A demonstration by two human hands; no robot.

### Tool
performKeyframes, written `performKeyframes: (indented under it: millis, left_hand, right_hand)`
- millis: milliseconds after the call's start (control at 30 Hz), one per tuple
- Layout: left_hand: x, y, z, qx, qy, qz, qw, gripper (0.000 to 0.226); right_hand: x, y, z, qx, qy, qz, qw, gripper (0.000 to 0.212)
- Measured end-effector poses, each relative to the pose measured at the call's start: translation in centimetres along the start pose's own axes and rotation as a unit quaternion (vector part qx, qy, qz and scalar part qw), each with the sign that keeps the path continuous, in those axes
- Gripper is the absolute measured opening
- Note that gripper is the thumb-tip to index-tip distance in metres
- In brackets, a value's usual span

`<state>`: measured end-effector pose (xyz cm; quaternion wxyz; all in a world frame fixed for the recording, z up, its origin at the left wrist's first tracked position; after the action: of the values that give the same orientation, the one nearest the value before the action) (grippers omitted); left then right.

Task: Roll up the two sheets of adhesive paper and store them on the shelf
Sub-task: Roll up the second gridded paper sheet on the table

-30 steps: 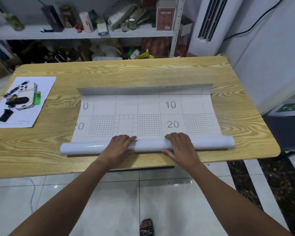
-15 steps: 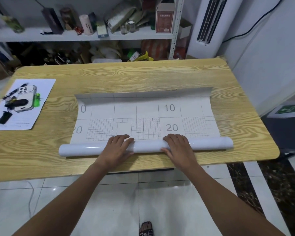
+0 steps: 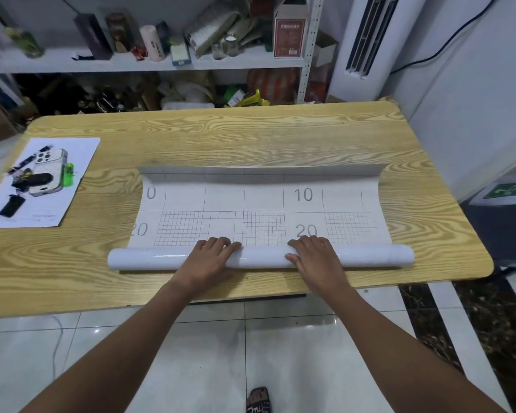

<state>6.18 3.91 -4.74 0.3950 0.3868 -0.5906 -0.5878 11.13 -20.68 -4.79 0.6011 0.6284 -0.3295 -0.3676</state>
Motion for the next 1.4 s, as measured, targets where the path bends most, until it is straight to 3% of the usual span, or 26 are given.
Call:
performKeyframes:
  millis: [200,333,533,733,900,1067,1400]
  left_hand:
    - [-0.3,0.3,-0.3,-0.019,-0.004,0.026,0.999,0.068]
    - [-0.4,0.4,-0.1,-0.034,0.003,0.067,0.997,0.048]
    - [-0.2,0.2,0.1,-0.103,0.021,0.098,0.99,0.056]
    - [0.0,0.9,0.6,-0.084,-0.007,0.049,0.995,0.042]
    - [0.3,1.4,0.6,-0.097,-0.01,0.066,0.993,0.049]
    - [0.5,1.2,0.7,-0.17,0.057,0.115,0.977,0.055]
    - [0.6,0.9,1.6,-0.108,0.04,0.085,0.99,0.048]
  right_hand:
    - [-0.2,0.1,0.4,0.02,0.02,-0.017,0.999,0.045]
    - [-0.3,0.3,0.7,0.033,0.028,-0.026,0.999,0.047]
    - [0.0,-0.5,1.5,0.022,0.037,-0.021,0.999,0.055]
    - [-0.1,-0.4,1.5,0.02,0.029,-0.018,0.999,0.054]
    - [-0.2,-0.6,1.7,0.001,0.035,-0.008,0.999,0.058]
    - [-0.1,-0.8,2.0,-0.003,0.039,-0.024,0.999,0.058]
    - [-0.6,-0.4,2.0,0.014,0.039,-0.055,0.998,0.053]
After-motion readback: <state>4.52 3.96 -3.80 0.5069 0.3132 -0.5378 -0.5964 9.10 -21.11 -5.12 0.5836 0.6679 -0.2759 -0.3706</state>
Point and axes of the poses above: each hand's wrist, its own z-axis away from the middle knuckle, its own y-axis out of the back of the hand, x = y × z, the point moved 2 cm from there along -z, towards the middle knuckle, and after that the axes turned 9 degrees about -x, right-handed, at the moved point
